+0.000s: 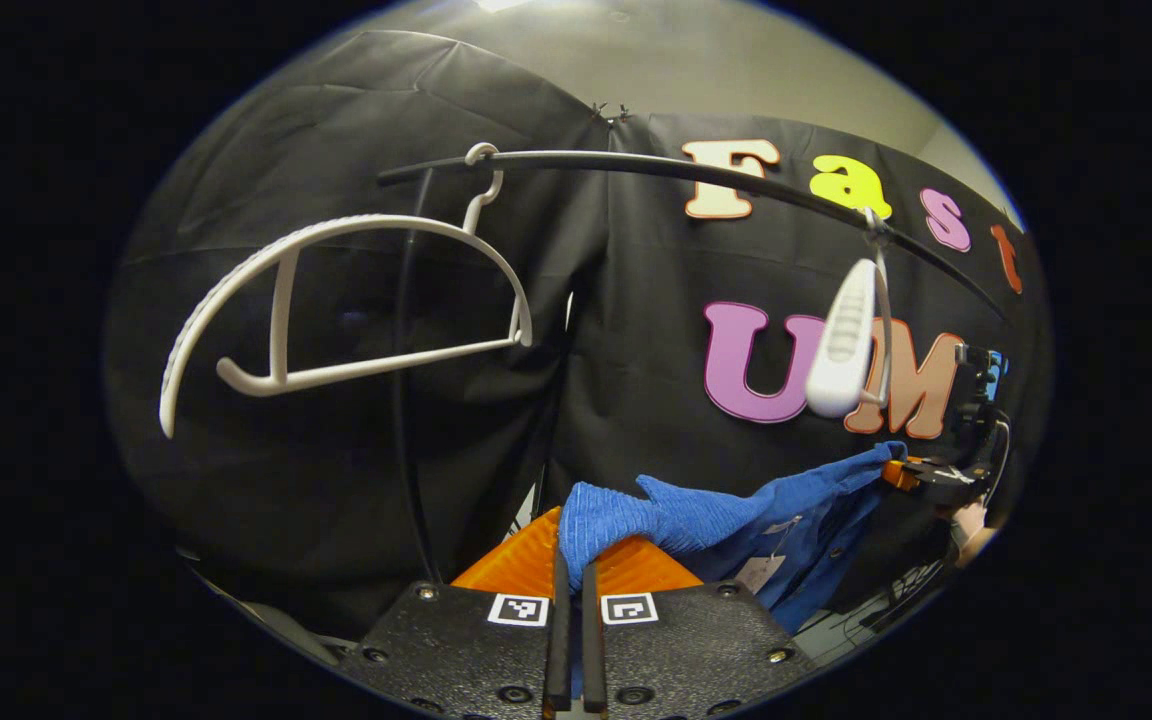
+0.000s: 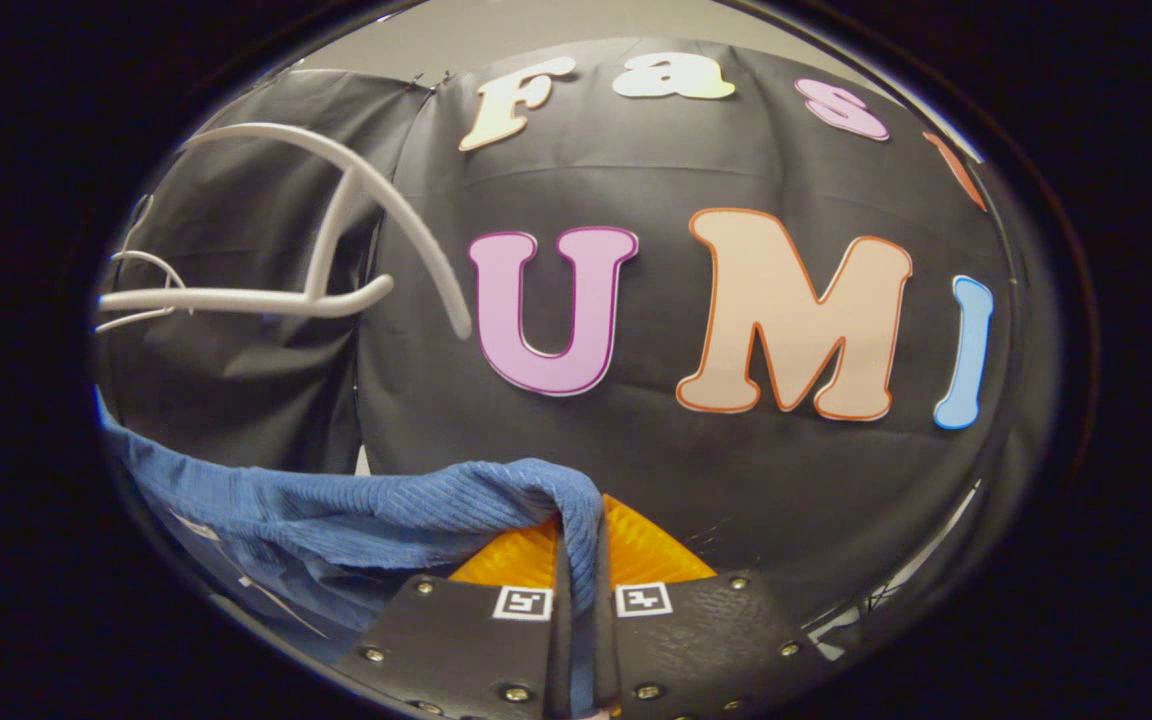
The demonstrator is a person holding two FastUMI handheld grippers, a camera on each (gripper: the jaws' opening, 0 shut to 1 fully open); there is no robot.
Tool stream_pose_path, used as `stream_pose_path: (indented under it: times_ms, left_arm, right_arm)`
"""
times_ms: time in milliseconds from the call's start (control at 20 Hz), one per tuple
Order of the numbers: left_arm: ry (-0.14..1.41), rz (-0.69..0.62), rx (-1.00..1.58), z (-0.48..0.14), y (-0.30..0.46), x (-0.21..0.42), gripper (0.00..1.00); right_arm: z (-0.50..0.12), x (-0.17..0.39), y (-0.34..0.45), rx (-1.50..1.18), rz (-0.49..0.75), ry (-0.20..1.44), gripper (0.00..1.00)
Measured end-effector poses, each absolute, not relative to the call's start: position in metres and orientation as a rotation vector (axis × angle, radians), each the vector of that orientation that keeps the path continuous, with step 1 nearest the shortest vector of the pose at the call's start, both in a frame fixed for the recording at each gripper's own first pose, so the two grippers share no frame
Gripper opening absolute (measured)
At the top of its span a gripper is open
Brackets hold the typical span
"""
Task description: Grasp the clothes on the hanger with both hands and then place them into the laundry hamper below.
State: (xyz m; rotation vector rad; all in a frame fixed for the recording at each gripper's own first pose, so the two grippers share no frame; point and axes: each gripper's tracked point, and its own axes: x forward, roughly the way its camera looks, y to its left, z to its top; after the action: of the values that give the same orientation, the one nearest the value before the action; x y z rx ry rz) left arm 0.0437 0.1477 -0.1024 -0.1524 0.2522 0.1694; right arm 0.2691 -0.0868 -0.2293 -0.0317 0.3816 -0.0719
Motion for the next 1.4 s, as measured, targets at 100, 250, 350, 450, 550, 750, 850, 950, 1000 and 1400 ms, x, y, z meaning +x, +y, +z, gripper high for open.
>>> stream_pose_path:
  times_ms: [100, 250, 350, 450, 550, 750, 850, 950, 1000, 1400]
  left_arm:
    - [0.267, 0.141, -0.127, -0.111, 0.138, 0.035, 0.04]
    - [0.285, 0.090, -0.109, -0.118, 0.116, 0.029, 0.07]
    - [0.295, 0.044, -0.104, -0.122, 0.096, 0.026, 0.05]
    - [0.308, -0.009, -0.097, -0.128, 0.072, 0.027, 0.05]
    - [0.315, -0.073, -0.092, -0.130, 0.046, 0.028, 0.05]
    - [0.296, -0.214, -0.089, -0.125, -0.009, 0.039, 0.05]
    - [0.282, -0.285, -0.101, -0.119, -0.038, 0.047, 0.05]
    - [0.266, -0.350, -0.121, -0.114, -0.065, 0.056, 0.05]
    - [0.263, -0.375, -0.130, -0.114, -0.076, 0.061, 0.05]
    - [0.332, -0.482, -0.187, -0.141, -0.130, 0.088, 0.05]
  right_arm:
    - [-0.236, 0.254, -0.084, -0.039, -0.062, 0.404, 0.09]
    - [-0.243, 0.232, -0.079, -0.051, -0.052, 0.421, 0.09]
    - [-0.241, 0.220, -0.072, -0.051, -0.041, 0.424, 0.09]
    - [-0.236, 0.208, -0.064, -0.056, -0.022, 0.420, 0.09]
    - [-0.230, 0.199, -0.058, -0.057, -0.006, 0.413, 0.09]
    - [-0.222, 0.189, -0.051, -0.050, 0.018, 0.408, 0.09]
    - [-0.221, 0.187, -0.051, -0.050, 0.024, 0.405, 0.09]
    - [-0.219, 0.182, -0.051, -0.045, 0.026, 0.406, 0.09]
    - [-0.219, 0.179, -0.051, -0.040, 0.026, 0.408, 0.09]
    - [-0.244, 0.147, -0.051, -0.021, 0.024, 0.472, 0.09]
